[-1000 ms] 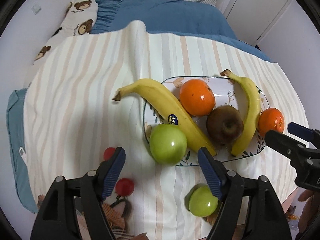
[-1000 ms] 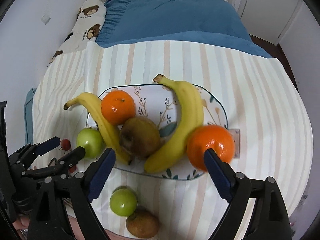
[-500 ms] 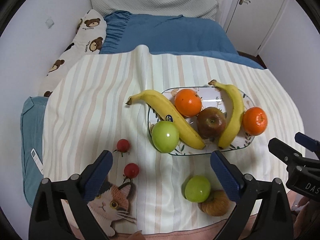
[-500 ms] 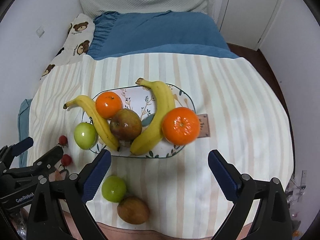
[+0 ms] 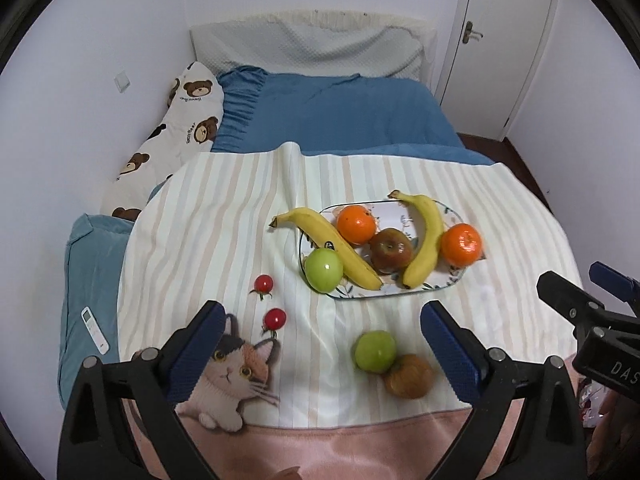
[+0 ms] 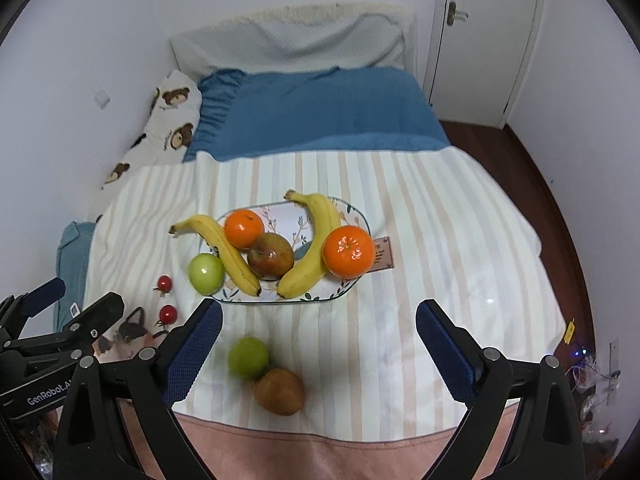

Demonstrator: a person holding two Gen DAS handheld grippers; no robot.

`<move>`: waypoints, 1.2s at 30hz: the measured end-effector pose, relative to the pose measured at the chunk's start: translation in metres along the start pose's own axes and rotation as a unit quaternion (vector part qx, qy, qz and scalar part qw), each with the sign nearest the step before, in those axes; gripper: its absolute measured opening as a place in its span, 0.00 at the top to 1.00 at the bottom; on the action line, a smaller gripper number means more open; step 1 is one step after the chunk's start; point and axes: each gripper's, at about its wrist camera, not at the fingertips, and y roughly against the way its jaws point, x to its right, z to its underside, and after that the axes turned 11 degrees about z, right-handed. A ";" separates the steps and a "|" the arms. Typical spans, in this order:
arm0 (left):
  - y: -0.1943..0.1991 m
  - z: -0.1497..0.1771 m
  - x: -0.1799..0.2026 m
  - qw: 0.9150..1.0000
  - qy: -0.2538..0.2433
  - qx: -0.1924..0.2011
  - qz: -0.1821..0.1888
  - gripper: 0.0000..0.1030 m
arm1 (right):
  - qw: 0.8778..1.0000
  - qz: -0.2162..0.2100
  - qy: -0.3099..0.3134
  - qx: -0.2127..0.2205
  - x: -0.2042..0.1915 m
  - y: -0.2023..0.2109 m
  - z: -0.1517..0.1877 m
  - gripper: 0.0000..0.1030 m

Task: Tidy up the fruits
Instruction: 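Open both tools and lift them back toward the remaining loose fruit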

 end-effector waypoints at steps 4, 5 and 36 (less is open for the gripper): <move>0.026 0.014 0.007 1.000 -0.003 0.013 0.003 0.03 | 1.000 0.001 -0.003 0.023 0.007 0.035 0.014 0.04; 0.030 0.015 0.008 1.000 -0.003 0.015 0.004 0.03 | 1.000 0.001 -0.005 0.028 0.008 0.041 0.017 0.04; -0.089 0.026 -0.040 0.991 -0.029 -0.094 -0.087 0.03 | 0.984 -0.074 -0.038 -0.155 -0.047 -0.121 0.096 0.04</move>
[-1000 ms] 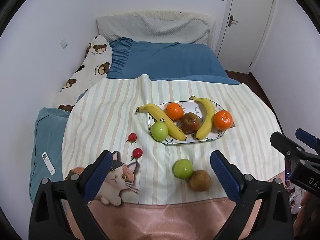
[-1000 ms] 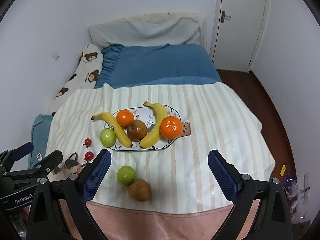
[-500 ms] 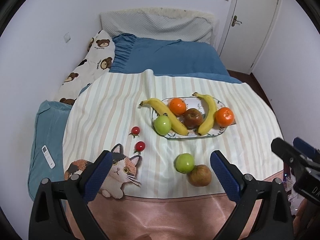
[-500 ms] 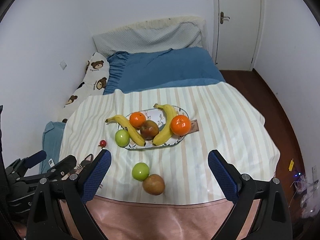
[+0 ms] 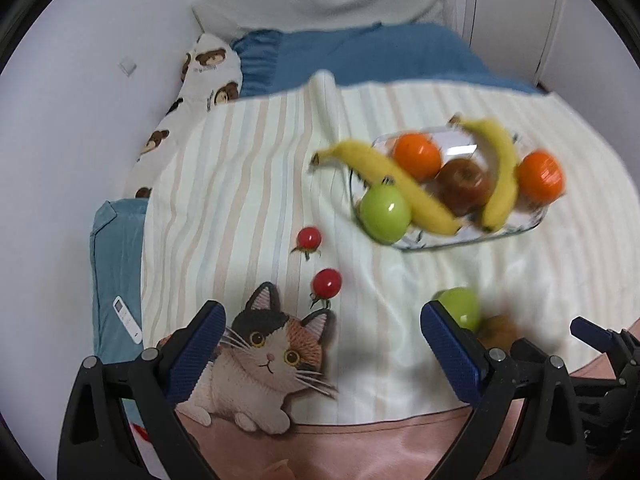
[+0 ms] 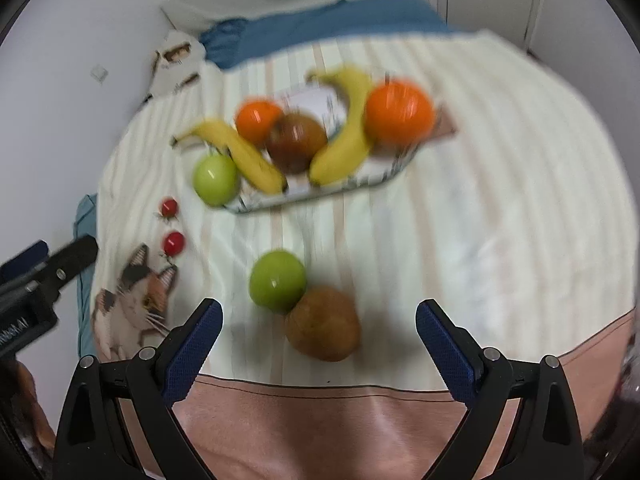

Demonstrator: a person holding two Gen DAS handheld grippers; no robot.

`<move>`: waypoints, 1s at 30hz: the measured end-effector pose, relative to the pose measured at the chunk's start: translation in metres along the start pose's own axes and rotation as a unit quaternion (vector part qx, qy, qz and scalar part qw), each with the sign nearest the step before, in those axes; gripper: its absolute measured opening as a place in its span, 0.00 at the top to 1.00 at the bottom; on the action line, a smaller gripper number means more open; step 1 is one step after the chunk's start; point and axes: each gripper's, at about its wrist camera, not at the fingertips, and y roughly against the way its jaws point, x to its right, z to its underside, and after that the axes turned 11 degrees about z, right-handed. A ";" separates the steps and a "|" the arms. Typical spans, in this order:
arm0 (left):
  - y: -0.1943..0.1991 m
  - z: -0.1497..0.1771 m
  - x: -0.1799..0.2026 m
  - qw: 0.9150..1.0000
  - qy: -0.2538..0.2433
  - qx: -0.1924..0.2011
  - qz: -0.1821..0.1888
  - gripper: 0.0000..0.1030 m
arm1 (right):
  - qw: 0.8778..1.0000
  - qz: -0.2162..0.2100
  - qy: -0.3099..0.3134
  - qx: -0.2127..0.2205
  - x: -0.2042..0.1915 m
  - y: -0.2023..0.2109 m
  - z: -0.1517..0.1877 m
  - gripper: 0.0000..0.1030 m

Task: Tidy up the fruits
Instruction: 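Grasp the red-brown apple with the right tool while the left tool grasps the green apple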

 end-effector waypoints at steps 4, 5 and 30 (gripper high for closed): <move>-0.039 0.001 0.000 0.999 -0.007 -0.050 0.002 0.02 | 0.999 -0.017 -0.019 -0.036 -0.003 -0.039 0.006 0.04; -0.044 0.001 0.001 0.998 -0.010 -0.057 0.002 0.02 | 0.998 -0.019 -0.025 -0.047 -0.003 -0.049 0.008 0.05; -0.129 -0.012 0.098 0.964 -0.075 -0.196 0.164 0.07 | 0.999 0.023 0.018 -0.046 0.015 -0.068 0.026 0.31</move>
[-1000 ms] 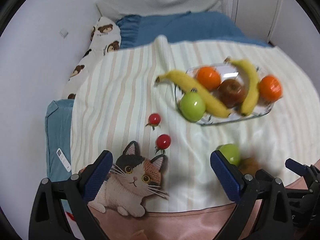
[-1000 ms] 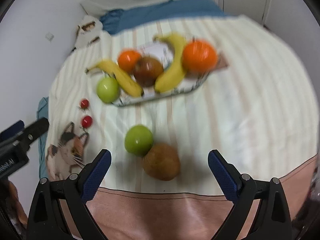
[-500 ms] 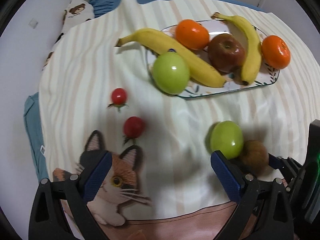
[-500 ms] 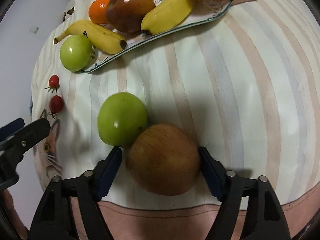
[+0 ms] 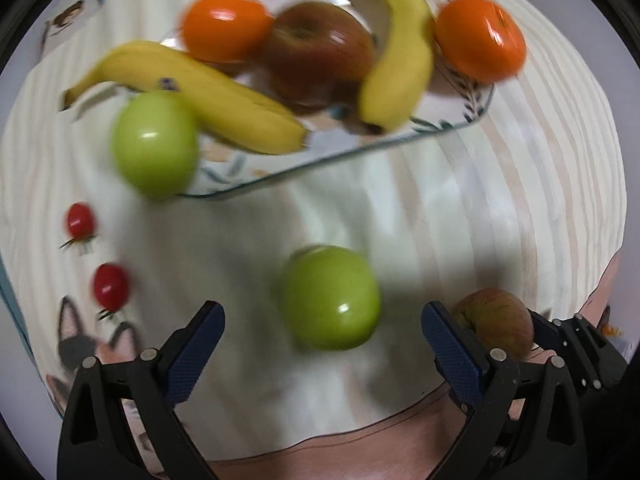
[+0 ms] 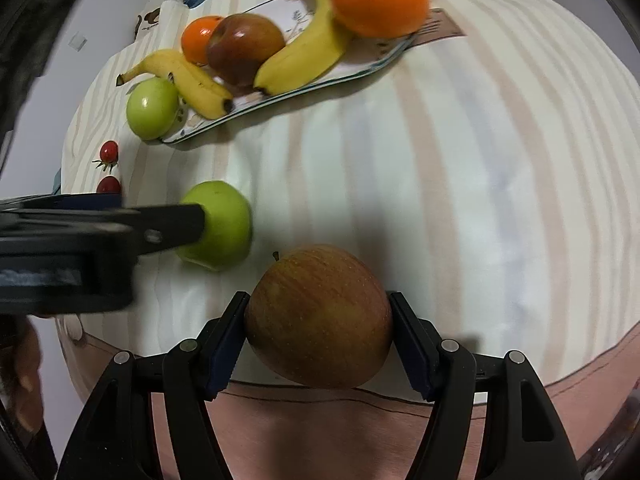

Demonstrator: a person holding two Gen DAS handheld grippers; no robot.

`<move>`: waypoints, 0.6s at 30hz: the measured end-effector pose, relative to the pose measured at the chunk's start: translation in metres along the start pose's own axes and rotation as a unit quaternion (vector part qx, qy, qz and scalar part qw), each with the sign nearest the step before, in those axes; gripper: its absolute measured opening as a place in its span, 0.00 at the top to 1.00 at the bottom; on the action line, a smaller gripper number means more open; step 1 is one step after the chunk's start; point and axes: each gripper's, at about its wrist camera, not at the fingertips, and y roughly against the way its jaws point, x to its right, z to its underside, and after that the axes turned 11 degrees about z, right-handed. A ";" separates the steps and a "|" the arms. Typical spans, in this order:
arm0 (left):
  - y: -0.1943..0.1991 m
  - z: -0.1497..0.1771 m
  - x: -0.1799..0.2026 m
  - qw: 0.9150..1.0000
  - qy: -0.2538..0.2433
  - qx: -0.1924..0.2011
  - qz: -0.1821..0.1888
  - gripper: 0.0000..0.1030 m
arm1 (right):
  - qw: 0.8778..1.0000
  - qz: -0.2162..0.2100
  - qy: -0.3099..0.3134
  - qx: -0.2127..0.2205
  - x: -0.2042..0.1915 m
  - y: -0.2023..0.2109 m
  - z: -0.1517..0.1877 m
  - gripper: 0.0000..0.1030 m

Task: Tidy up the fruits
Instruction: 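Grasp the red-brown apple with the right tool while the left tool grasps the green apple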

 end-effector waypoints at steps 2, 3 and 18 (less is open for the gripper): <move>-0.012 -0.003 0.004 1.000 -0.004 -0.013 -0.001 0.21 | 1.000 -0.001 -0.005 -0.002 0.008 0.002 0.000 0.31; -0.017 -0.005 0.005 1.000 -0.005 -0.020 -0.001 0.34 | 1.000 -0.001 -0.006 -0.002 0.008 0.002 0.000 0.31; 0.016 0.051 -0.019 0.998 0.050 0.034 -0.027 0.48 | 1.000 -0.028 -0.004 -0.012 0.022 0.018 -0.005 0.31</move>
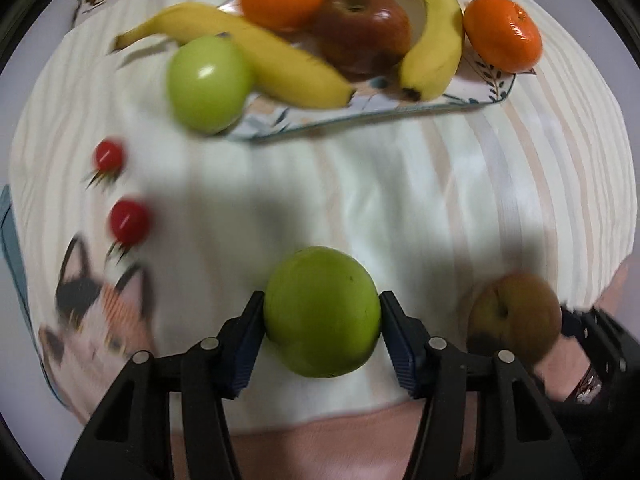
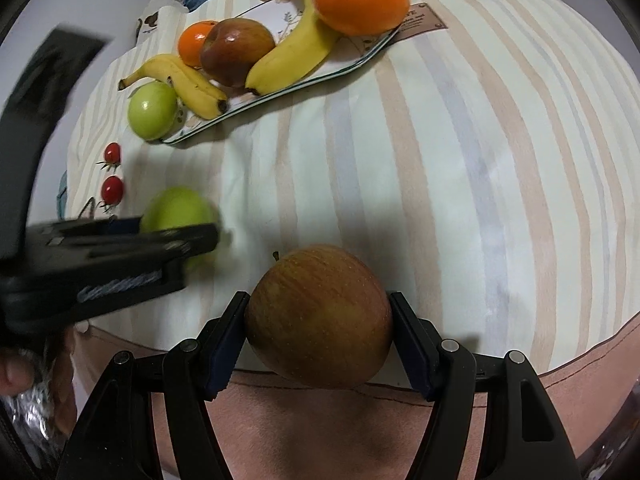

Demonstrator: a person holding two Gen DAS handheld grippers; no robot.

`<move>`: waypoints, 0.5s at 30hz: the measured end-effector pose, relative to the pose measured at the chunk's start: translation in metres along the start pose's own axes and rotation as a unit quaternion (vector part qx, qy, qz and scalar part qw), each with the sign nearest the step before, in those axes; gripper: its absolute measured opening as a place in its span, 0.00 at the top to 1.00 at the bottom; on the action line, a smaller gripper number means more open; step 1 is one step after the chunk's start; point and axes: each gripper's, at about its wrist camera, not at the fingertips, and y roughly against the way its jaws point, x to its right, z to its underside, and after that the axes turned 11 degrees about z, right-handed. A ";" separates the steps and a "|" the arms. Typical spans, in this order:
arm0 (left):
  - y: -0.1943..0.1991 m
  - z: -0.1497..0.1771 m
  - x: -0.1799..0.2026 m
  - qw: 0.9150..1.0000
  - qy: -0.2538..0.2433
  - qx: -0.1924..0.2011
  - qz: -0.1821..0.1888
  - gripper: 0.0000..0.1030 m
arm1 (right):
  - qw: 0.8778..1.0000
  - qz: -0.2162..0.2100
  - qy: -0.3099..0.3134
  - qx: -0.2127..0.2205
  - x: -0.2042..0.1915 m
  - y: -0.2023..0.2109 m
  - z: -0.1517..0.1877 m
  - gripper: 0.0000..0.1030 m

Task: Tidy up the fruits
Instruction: 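Grasp the red-brown apple with the right tool while the left tool grasps the green apple, then carry both apples onto the floral plate and open both tools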

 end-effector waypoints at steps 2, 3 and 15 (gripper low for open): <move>0.008 0.016 -0.005 1.000 0.006 0.000 -0.008 0.48 | 1.000 -0.007 0.008 -0.005 -0.005 0.000 0.002 0.31; 0.010 0.024 -0.009 1.000 0.010 -0.002 -0.010 0.48 | 1.000 -0.010 0.012 -0.008 -0.008 -0.001 0.003 0.31; -0.017 0.048 -0.035 0.999 0.046 -0.017 -0.003 0.48 | 0.997 0.003 0.067 -0.035 -0.034 -0.023 0.018 0.31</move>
